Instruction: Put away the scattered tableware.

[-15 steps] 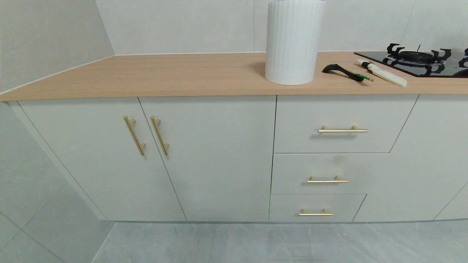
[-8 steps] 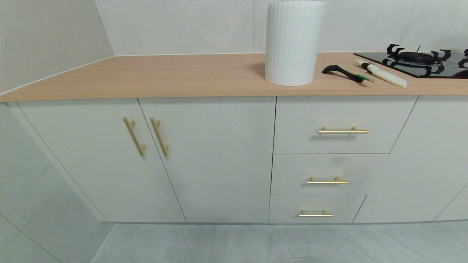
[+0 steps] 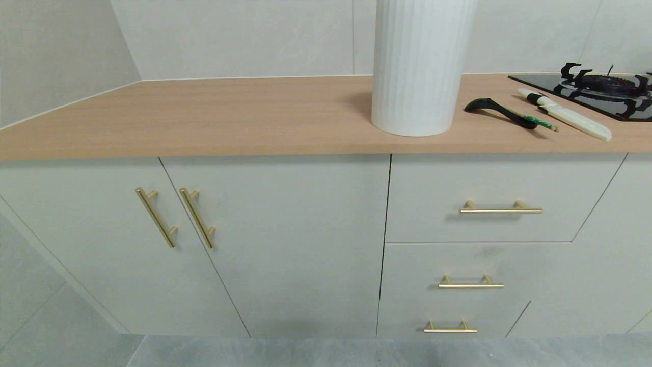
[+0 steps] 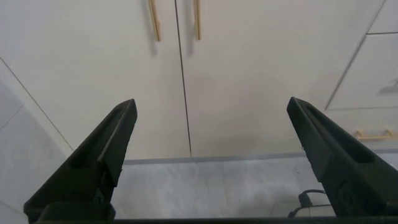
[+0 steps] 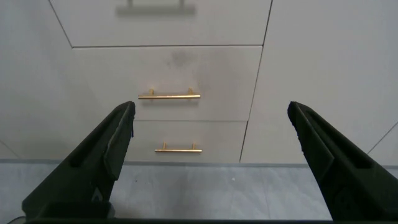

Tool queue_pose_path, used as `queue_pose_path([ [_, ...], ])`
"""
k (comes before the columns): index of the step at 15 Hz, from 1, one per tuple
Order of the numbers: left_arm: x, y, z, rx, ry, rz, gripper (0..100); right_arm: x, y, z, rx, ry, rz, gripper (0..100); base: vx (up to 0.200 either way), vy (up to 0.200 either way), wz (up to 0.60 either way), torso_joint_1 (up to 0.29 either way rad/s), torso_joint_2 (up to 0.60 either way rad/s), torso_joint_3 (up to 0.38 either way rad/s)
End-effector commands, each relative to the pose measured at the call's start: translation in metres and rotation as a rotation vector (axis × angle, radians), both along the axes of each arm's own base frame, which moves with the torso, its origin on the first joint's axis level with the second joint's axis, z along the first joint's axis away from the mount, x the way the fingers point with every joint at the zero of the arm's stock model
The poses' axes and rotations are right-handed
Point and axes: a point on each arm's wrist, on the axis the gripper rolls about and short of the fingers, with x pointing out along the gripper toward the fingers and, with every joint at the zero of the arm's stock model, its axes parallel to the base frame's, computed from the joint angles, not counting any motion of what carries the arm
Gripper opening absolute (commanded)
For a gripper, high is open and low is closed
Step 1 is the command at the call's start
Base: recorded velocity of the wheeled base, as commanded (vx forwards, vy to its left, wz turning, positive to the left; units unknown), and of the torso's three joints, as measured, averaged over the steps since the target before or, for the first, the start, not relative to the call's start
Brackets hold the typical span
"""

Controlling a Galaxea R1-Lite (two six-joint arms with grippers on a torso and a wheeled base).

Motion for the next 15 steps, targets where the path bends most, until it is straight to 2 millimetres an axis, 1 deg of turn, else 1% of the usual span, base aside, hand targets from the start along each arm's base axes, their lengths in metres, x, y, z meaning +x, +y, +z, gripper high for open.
queue_pose_path([
  [1,0.0001,0.0,0.0,0.001,0.001,-0.001,100,0.0002,0.0,0.0,-0.002,0.003,0.001,100,0.0,0.0,-0.6,0.012,0.0,-0.002],
  [2,0.0001,0.0,0.0,0.001,0.001,-0.001,100,0.0002,0.0,0.0,-0.002,0.003,0.001,100,0.0,0.0,-0.6,-0.002,0.0,0.002],
  [15,0.0001,0.0,0.0,-0.002,0.002,0.001,100,0.0001,0.0,-0.0001,-0.005,0.001,0.001,100,0.0,0.0,0.0,0.0,0.0,0.0],
])
